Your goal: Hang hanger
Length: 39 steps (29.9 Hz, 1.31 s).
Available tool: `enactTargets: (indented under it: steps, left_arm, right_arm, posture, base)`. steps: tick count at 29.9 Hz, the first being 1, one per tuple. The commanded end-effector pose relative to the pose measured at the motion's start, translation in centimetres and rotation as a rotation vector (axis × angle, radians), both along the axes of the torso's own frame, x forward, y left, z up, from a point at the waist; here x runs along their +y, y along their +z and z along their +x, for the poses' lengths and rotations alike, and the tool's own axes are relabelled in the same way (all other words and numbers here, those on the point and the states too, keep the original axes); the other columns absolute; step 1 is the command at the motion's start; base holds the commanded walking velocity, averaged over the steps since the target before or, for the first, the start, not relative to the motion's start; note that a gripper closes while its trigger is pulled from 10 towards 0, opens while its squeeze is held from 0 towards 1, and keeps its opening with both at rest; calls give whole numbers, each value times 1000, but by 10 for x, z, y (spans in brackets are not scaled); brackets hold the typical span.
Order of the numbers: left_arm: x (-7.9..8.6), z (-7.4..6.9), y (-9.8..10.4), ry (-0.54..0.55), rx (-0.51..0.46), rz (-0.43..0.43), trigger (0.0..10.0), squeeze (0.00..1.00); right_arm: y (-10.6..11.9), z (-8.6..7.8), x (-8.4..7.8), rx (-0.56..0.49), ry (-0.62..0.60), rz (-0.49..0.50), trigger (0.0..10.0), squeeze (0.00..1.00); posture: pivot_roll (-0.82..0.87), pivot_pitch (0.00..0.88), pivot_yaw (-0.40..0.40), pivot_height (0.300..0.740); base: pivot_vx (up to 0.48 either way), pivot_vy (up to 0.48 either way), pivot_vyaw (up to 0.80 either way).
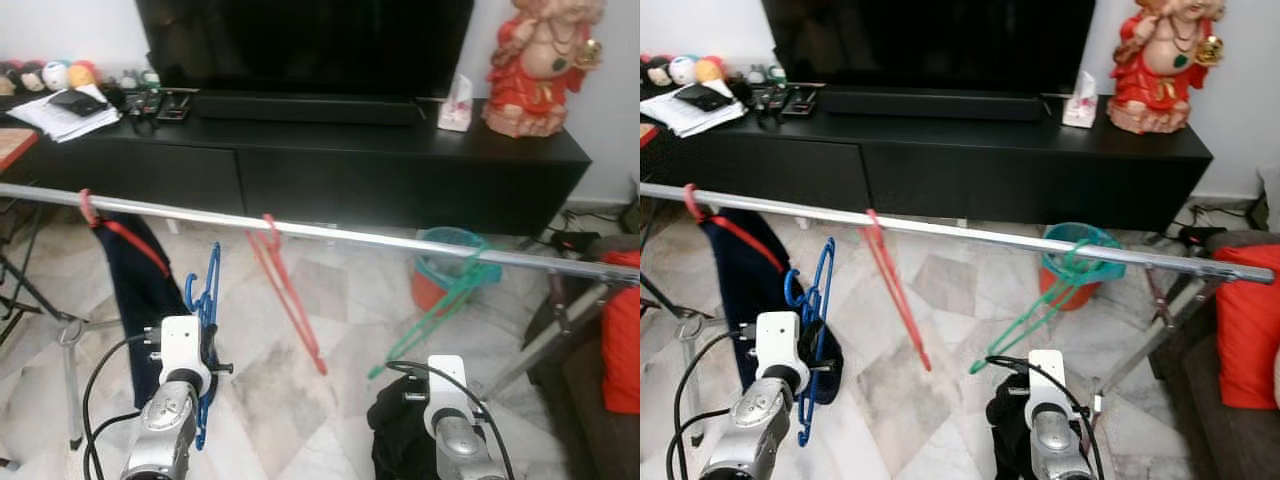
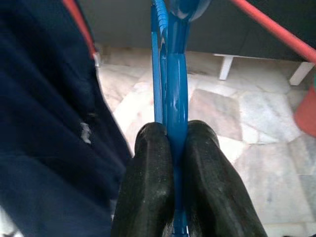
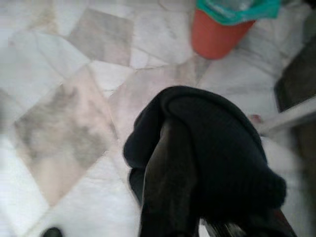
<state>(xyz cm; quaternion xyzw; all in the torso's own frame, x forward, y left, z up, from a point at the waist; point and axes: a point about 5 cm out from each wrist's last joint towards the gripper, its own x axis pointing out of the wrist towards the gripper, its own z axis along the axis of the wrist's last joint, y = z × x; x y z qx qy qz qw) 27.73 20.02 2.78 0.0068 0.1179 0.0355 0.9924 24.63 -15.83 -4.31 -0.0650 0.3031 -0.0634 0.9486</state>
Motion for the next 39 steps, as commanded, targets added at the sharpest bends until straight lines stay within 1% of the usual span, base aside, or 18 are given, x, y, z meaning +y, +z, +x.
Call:
enactTargets:
  steps: [1,5,12,25,39]
  left_arm:
    - [-5,1,1,-18,-6,-5,10000,0]
    - [-5,1,1,-19,-9,-2,10000,0]
    - [-5,2,3,-29,-14,15,10000,0]
    - [-7,3,1,-50,-2,7,10000,0]
    - [-4,3,-1,-39,6,8,10000,0]
  right_arm:
    - [3,2,-7,-25,-16,-14,10000,0]
    - [2,1,-8,-21,-17,-14,10000,0]
    - [2,1,-7,-21,-17,-13,10000,0]
    - [5,4,-6,-33,-23,-11,10000,0]
    - [5,4,-6,-34,-27,-7,10000,0]
  posture:
    - [-8,0,20,740]
    - [-7,0,19,740]
    - [-3,0,17,740]
    - [0,0,19,740]
    - [6,0,19,740]
  base:
    - [0,281,0]
    - [0,280,0]
    - [0,0,0]
    - [0,0,0]
    - [0,0,0]
